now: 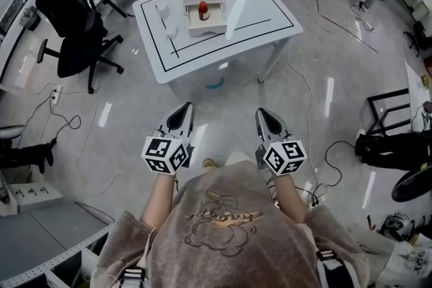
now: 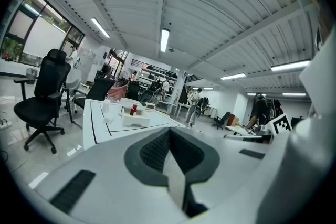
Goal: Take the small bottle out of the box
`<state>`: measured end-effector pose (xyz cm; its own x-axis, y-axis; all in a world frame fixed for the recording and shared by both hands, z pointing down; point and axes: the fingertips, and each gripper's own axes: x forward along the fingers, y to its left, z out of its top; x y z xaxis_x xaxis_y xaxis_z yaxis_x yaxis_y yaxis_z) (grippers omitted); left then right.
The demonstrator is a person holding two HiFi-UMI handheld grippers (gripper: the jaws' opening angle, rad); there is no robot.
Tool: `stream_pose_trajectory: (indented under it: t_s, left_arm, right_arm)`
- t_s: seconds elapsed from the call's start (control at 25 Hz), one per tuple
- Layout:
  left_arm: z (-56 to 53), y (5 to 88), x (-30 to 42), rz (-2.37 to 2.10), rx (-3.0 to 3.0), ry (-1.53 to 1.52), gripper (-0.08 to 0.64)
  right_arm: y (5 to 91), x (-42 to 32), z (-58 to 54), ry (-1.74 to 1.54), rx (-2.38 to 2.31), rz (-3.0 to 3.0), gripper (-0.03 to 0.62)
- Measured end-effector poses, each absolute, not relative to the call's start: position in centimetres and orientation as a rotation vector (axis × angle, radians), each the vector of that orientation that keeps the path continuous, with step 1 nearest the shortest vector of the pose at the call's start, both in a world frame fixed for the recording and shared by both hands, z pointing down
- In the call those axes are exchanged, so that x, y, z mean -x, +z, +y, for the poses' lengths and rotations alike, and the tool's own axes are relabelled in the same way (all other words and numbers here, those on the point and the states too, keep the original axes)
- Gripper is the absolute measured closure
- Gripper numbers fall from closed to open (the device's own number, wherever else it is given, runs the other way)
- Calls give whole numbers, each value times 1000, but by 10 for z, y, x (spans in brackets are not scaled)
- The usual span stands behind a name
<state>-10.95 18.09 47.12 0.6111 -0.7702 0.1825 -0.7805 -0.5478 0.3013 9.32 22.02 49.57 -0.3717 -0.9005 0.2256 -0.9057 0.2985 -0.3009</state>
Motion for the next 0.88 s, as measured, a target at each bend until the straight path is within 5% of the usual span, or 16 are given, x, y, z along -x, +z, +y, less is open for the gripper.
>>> stream_pose_trajectory:
  t_s: [0.88]
  left_arm:
    - [98,472,116,-1214,-2532,50,552]
  right_arm:
    - [507,-82,134,602,-1780,-2511,595]
